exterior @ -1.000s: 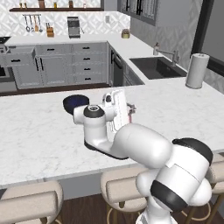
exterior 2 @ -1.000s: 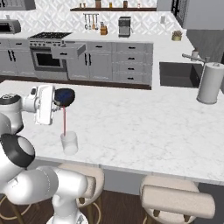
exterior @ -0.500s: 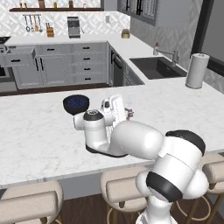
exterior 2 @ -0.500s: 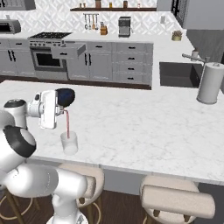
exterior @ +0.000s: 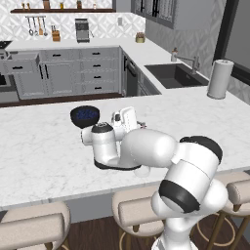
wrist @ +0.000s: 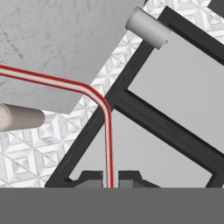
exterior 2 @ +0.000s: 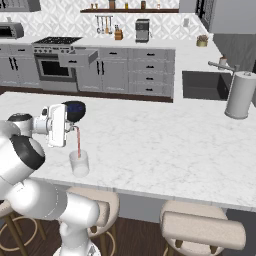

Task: Take a straw from the drawer in front and place it inside the glass cup on the dining counter.

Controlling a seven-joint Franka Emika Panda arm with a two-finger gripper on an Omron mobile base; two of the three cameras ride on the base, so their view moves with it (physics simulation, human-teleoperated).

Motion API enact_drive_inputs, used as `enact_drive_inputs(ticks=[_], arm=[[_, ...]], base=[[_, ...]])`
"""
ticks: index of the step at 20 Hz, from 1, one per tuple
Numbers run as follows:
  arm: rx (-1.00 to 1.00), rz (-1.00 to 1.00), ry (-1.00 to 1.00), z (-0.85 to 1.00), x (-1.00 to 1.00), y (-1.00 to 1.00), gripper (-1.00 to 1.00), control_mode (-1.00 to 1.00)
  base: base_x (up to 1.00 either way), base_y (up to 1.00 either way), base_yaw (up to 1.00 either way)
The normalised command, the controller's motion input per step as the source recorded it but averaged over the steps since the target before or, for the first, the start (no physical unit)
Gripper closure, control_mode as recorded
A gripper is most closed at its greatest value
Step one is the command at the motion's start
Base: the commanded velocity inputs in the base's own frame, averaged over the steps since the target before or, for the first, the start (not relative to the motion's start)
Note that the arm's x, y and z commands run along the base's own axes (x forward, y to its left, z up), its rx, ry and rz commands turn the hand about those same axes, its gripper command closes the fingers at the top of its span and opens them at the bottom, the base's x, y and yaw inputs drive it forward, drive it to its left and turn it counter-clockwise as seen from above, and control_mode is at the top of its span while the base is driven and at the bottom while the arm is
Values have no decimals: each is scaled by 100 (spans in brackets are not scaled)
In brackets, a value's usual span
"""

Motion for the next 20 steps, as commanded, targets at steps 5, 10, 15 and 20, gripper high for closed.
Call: enact_drive_inputs(ticks=[5, 10, 15, 20], arm=[[0, -1, -5, -20, 18, 0, 100, -100], [0, 0, -8, -27, 8, 0, 100, -100], [0, -1, -7, -23, 12, 1, 100, -100], [0, 0, -5, -13, 5, 4, 100, -100]], base=[[0, 0, 0], [0, 0, 0], [0, 0, 0], [0, 0, 0]])
